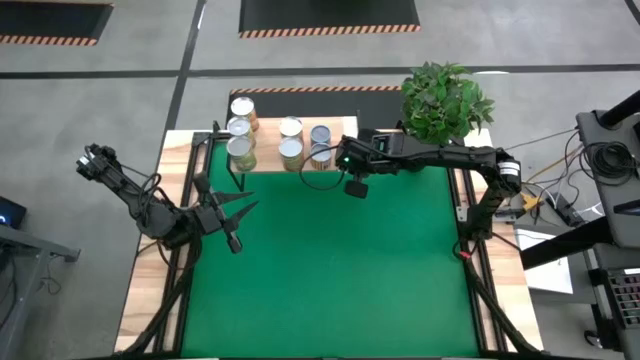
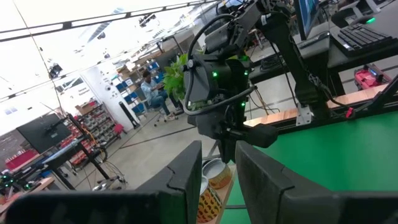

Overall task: Pick and place cans onto a shelf
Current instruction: Adjust the mushroom can on the shelf, then return to Home Position

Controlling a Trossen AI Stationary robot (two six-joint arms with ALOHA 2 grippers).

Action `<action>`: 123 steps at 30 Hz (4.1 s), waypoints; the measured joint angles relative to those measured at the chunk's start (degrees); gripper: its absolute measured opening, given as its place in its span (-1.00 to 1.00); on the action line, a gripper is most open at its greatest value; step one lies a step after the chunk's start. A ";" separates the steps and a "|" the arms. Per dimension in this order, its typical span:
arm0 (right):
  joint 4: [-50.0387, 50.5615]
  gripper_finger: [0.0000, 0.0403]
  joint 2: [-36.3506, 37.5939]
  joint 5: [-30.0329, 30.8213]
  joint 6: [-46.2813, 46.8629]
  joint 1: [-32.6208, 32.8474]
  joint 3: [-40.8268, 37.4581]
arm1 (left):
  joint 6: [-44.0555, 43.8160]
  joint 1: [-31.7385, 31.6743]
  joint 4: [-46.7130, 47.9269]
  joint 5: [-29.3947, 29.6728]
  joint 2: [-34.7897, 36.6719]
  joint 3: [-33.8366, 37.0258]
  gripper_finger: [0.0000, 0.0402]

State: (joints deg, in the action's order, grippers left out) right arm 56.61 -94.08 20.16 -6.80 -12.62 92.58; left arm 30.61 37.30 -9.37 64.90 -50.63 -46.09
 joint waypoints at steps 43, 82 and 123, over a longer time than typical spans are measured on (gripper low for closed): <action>-10.31 -0.94 -3.10 -1.17 -5.27 -2.14 -0.48 | 0.01 0.02 0.04 0.00 0.00 0.00 -0.59; -59.08 -0.94 34.49 -1.41 -5.86 18.01 -49.86 | -23.77 23.03 25.82 -0.04 11.84 7.71 -0.59; -66.85 -0.96 91.75 -7.23 -11.39 17.96 -88.43 | -11.85 16.10 -13.08 2.73 50.43 41.25 -1.00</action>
State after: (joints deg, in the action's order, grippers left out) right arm -10.24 -2.33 12.93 -18.20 5.34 4.15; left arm 18.75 53.41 -22.45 67.64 -0.20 -4.83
